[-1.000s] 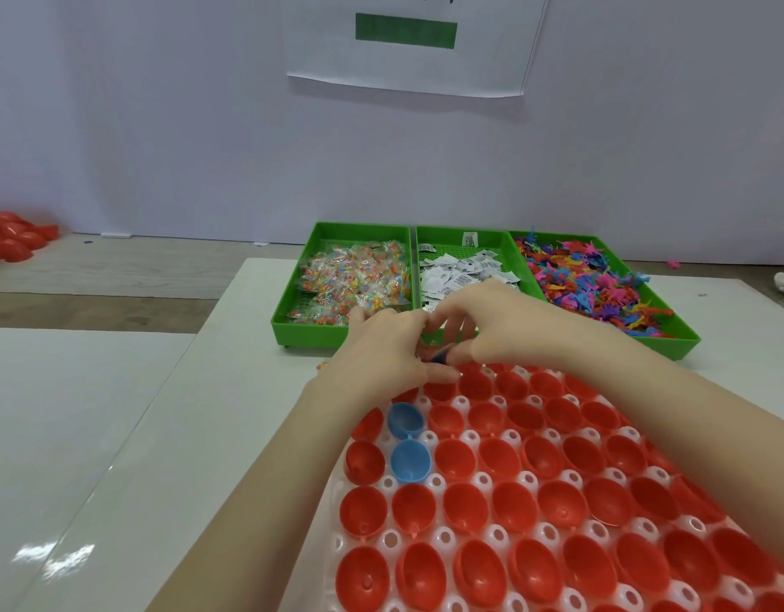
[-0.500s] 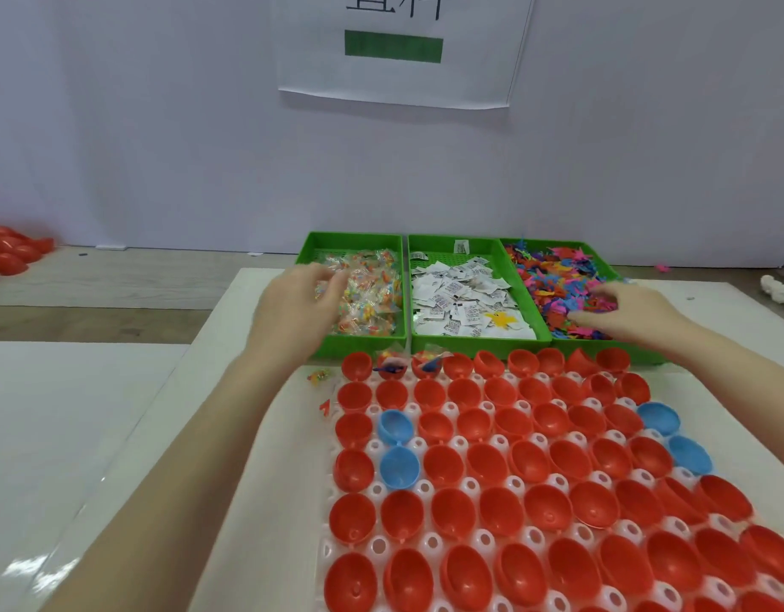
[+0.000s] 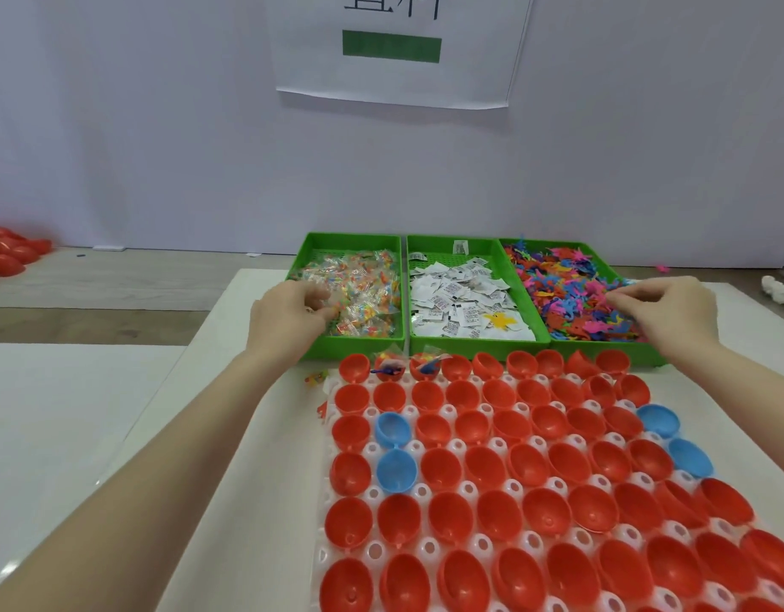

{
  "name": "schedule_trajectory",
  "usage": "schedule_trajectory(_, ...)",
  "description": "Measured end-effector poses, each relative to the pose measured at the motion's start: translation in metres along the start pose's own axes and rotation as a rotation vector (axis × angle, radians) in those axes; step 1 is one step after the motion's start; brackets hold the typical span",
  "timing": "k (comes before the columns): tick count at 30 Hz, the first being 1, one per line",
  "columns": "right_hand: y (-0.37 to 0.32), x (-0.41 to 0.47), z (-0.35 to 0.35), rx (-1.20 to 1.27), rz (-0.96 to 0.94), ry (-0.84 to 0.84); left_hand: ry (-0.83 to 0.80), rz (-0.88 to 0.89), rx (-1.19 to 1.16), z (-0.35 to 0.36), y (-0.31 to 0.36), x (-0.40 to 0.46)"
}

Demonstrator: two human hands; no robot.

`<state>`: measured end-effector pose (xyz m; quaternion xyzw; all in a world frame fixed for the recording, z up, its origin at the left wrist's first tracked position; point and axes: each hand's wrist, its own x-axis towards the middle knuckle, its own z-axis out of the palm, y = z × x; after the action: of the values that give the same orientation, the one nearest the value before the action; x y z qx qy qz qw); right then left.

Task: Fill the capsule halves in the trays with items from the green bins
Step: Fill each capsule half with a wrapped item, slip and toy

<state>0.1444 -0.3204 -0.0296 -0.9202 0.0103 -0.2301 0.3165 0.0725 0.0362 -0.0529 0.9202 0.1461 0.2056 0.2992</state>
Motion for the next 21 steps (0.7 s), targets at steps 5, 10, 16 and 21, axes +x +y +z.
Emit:
schedule_trajectory(5,-0.009,0.003,0.001,0.032,0.034,0.015,0.038,0.006,-0.072,0.003,-0.001,-0.001)
schedule_trajectory(10,-0.02,0.0,0.004,0.268,0.066,-0.066,0.182,-0.013,-0.227,0.001,0.003,-0.008)
schedule_trajectory(16,-0.057,-0.004,0.029,0.197,0.014,-0.312,0.3,-0.112,-0.551,-0.004,0.015,-0.014)
schedule_trajectory(21,-0.095,-0.015,0.049,-0.152,-0.204,-0.53,0.234,-0.109,-0.472,-0.003,0.022,-0.014)
